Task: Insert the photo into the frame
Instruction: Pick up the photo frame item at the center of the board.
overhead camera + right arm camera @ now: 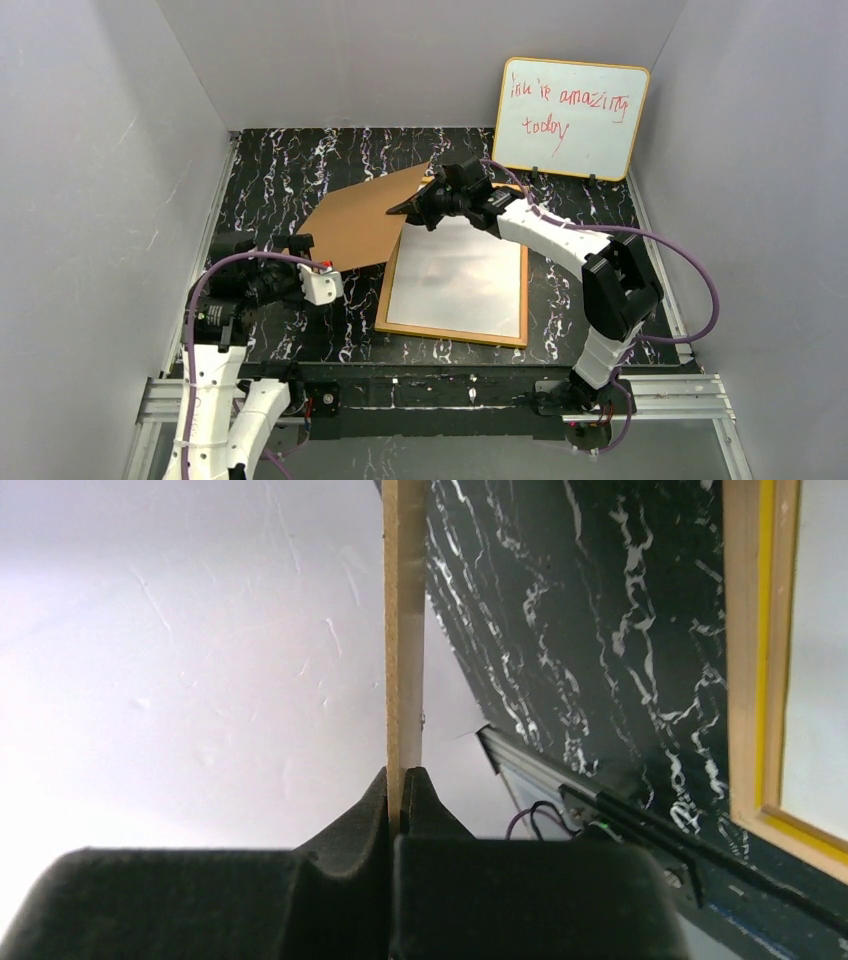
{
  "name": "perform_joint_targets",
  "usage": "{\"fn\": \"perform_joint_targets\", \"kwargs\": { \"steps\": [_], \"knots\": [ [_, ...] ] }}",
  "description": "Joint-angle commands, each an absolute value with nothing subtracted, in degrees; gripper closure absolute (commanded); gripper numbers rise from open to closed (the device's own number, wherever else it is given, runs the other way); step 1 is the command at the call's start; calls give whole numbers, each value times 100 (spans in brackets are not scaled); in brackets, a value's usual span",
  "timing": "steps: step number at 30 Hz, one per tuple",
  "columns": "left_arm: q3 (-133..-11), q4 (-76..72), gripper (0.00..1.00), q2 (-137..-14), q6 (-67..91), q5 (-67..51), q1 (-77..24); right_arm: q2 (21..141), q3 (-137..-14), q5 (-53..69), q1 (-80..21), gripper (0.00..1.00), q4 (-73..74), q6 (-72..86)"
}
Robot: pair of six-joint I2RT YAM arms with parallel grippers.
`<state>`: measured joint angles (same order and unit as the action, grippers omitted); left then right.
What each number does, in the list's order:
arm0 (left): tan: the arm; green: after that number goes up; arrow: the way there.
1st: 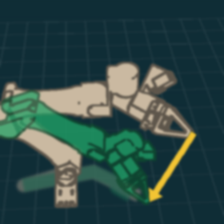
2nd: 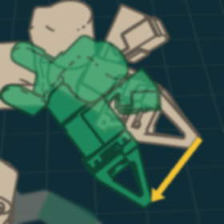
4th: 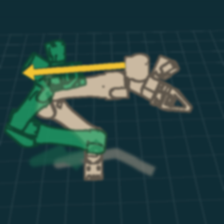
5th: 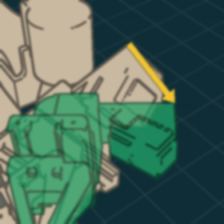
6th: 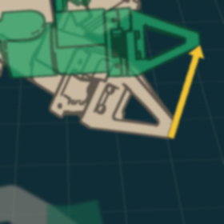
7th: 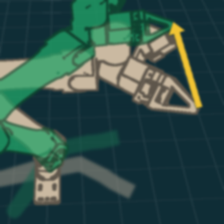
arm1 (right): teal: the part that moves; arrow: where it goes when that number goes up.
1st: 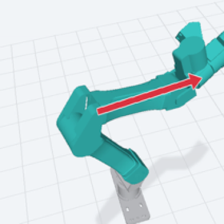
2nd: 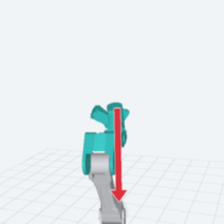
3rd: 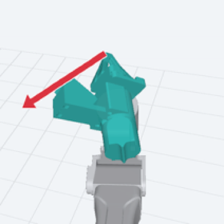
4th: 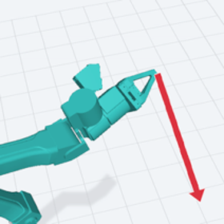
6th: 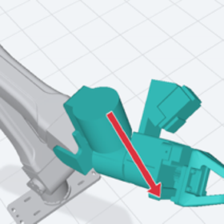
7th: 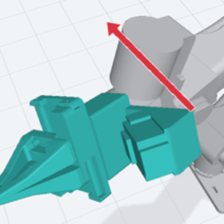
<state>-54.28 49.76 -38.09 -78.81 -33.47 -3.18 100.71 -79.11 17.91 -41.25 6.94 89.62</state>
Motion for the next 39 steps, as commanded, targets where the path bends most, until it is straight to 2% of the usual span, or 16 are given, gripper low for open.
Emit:
{"fn": "perform_joint_targets", "kwargs": {
  "steps": [1, 4, 7, 11, 12, 15, 19, 22, 24, 25, 31, 35, 39],
  "knots": [
    [-5348, 4809, 18, -3855, -7695, -3345, -325, 9575, -7835, 2323, -4122, 99, -548, 9576],
    [-5318, 4780, 26, -3875, -7847, -3327, -330, 9567, -7851, 2360, -4122, 99, -569, 9624],
    [-5300, 4424, 49, -3917, -7669, -3232, -332, 9516, -7761, 2398, -4123, 99, -687, 9704],
    [-5211, 3585, 84, -3950, -7272, -3026, -333, 9487, -7623, 2586, -4122, 99, -1019, 9670],
    [-5195, 3339, 89, -3961, -7125, -2968, -334, 9490, -7568, 2670, -4122, 98, -1239, 9597],
    [-5295, 2952, 98, -4138, -7113, -2812, -329, 9482, -7465, 3011, -4115, 84, -1425, 9279],
    [-5699, 2823, 100, -4510, -6918, -2694, -329, 9482, -7353, 3751, -3996, 66, -1262, 8800],
    [-6194, 2870, 100, -4826, -6711, -2728, -328, 9295, -7298, 4357, -3789, 40, -1016, 7717],
    [-6511, 2991, 100, -5052, -6701, -2806, -329, 9056, -7549, 4183, -3698, 20, 4, 6334],
    [-6677, 3068, 100, -5185, -6687, -2845, -328, 8939, -7745, 3990, -3676, 15, 614, 5613],
    [-8317, 4659, 100, -6321, -6828, -3307, -328, 8142, -8230, 3497, -3501, 5, 2161, 1953],
    [-9039, 5935, 100, -6693, -7700, -3684, -331, 7528, -8112, 2992, -3496, 5, 2381, 112],
    [-9199, 6309, 100, -6718, -7972, -3879, -332, 7127, -7819, 3366, -3495, 4, 2369, -1219]
  ]
}}
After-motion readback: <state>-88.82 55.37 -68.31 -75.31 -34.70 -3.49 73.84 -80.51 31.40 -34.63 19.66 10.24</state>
